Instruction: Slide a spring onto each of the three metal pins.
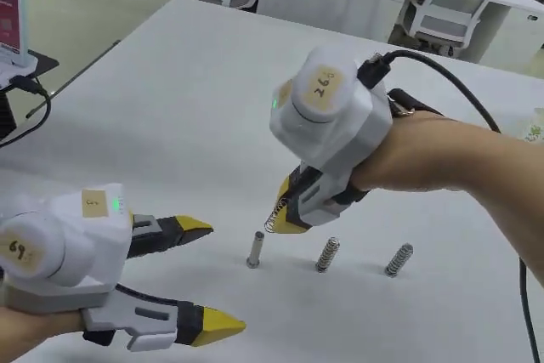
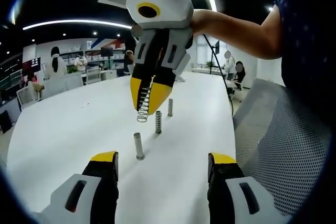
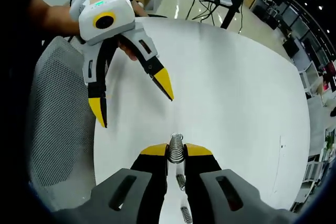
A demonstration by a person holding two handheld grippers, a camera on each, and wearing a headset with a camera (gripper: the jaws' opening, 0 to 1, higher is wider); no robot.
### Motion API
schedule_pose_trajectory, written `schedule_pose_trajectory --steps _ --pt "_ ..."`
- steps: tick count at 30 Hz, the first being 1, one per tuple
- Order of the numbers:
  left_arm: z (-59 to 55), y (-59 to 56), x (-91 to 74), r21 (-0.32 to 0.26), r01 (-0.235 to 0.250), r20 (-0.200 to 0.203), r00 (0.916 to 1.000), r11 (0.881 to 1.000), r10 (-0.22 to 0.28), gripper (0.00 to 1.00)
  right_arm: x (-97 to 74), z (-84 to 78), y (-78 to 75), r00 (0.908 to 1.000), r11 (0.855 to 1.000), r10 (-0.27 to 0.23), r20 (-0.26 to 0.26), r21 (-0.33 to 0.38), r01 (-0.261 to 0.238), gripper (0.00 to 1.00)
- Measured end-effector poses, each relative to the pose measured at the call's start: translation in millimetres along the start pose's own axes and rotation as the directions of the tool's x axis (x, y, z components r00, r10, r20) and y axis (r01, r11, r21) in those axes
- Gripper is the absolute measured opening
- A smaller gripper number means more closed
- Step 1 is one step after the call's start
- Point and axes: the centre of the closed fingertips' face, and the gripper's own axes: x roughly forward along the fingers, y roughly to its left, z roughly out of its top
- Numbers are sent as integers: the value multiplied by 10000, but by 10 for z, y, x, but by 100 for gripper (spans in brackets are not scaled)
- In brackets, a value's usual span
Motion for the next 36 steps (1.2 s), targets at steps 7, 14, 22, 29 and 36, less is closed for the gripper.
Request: schedule_pose_trajectory --steps 7,14,22,29,36 --pt "-10 30 -32 68 -35 -42 10000 10000 35 67 111 -27 -63 9996 10000 14 -285 -38 -15 9" --pt "-2 60 -35 80 -52 -13 10000 10000 52 67 169 -26 -64 9990 9998 187 -396 -30 -188 9" --pt "3 81 -30 97 -34 -12 10000 9999 34 67 211 -19 -61 9985 9995 319 -447 -72 -323 9" --pt "-4 88 -37 73 -40 -30 10000 10000 40 66 310 -76 -36 9959 9987 477 -771 -116 -487 9" --pt "-10 78 -37 59 -19 -31 10000 10000 19 65 413 -99 -13 9937 9979 632 -923 -90 -643 9"
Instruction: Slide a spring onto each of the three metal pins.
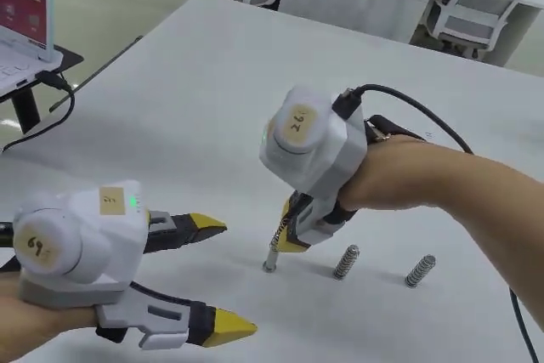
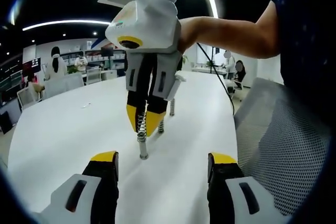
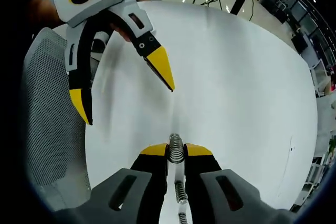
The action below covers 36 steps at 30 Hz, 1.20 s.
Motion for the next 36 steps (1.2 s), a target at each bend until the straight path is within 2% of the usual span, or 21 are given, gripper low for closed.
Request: schedule_pose_trajectory --steps 25,36 --pt "-29 -5 25 -30 80 -68 9999 10000 -81 62 312 -150 5 9991 9984 128 -407 549 -105 9" --pt "-37 -4 29 -45 76 -134 9999 10000 -77 62 368 -154 23 9994 9975 217 -255 681 -199 9"
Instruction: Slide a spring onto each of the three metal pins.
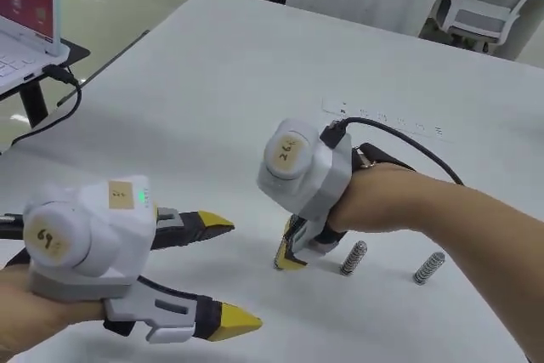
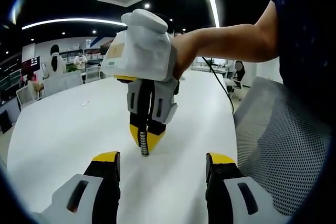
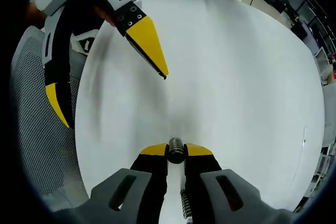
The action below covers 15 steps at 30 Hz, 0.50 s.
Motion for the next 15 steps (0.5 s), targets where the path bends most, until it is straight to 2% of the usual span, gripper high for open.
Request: schedule_pose_trajectory --steps 8,15 --pt "-2 3 4 -5 0 -31 10000 10000 0 62 8 -19 6 10000 10000 24 63 42 -24 10" --pt "17 4 9 2 -6 -25 10000 10000 6 62 -33 -32 -22 9996 9998 -107 265 167 102 16"
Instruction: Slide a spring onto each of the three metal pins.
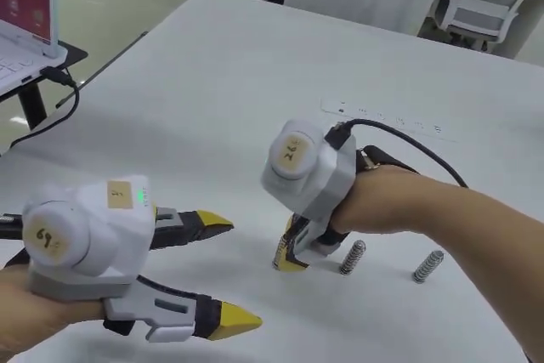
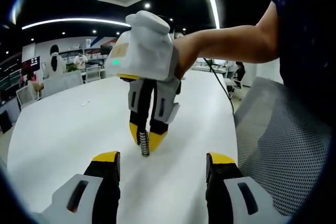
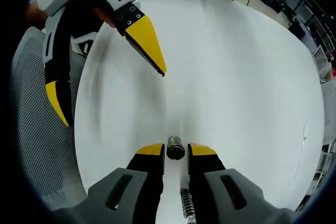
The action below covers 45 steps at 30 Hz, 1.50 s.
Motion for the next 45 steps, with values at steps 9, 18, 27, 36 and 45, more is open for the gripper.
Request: schedule_pose_trajectory --steps 9,18,27,36,45 --pt "33 1 8 68 27 -32 10000 10000 -26 63 -103 -30 -9 9990 9993 -198 400 335 185 20" --pt "80 -11 22 159 82 -14 10000 9998 -82 64 -291 -2 18 9917 9958 -441 1204 855 339 20" --pt "117 -18 38 251 139 26 9999 9996 -140 65 -480 0 105 9752 9887 -902 2019 1359 633 20" --pt "150 -48 47 346 192 20 9998 9992 -193 65 -639 -20 185 9539 9795 -1276 2715 1854 783 21" --pt "160 -85 43 320 155 29 9999 9994 -156 66 -822 -76 305 9224 9655 -1648 3494 2484 784 24"
